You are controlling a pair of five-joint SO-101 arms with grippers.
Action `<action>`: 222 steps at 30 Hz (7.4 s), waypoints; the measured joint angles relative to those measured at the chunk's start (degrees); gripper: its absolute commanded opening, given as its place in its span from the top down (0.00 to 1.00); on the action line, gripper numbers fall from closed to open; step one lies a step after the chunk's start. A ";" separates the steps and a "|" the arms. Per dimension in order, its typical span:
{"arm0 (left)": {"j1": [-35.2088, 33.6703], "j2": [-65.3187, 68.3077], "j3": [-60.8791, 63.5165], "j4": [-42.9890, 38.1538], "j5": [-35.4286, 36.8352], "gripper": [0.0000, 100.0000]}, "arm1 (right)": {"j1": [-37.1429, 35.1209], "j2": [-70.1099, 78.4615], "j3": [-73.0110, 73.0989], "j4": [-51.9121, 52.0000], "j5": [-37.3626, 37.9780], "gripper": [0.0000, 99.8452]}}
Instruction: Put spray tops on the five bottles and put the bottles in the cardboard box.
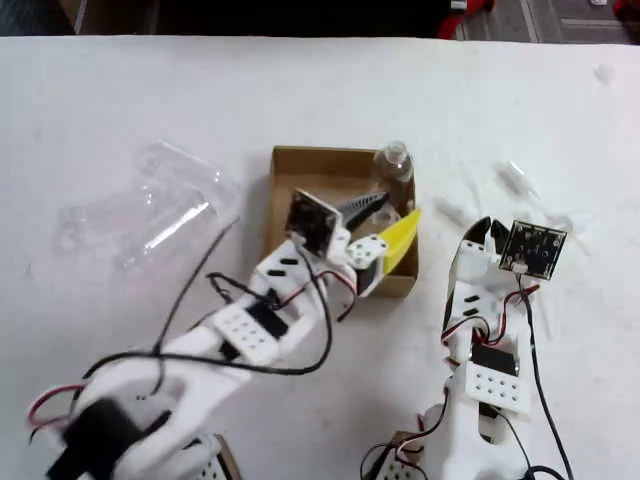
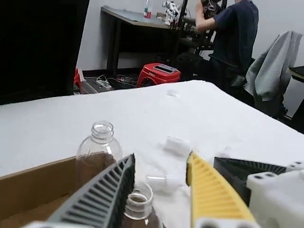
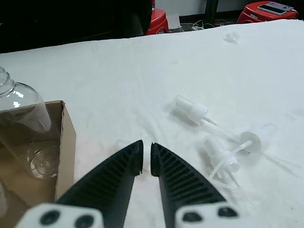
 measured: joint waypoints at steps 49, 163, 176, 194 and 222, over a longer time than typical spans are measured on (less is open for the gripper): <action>-37.89 -10.37 -39.30 78.51 -41.05 0.79 | -1.58 0.00 0.00 0.00 0.00 0.98; -33.93 77.71 -146.99 130.20 -89.49 0.97 | -6.15 0.00 0.00 0.00 7.47 0.98; -29.01 70.33 -155.87 130.29 -59.69 0.97 | -6.15 0.00 0.00 0.00 7.47 0.98; -23.38 34.02 -125.71 130.29 -37.54 0.98 | -6.15 0.00 0.00 0.00 7.47 0.98; -11.25 6.86 -70.77 104.79 -26.81 0.98 | -6.15 0.00 0.00 0.00 7.82 0.98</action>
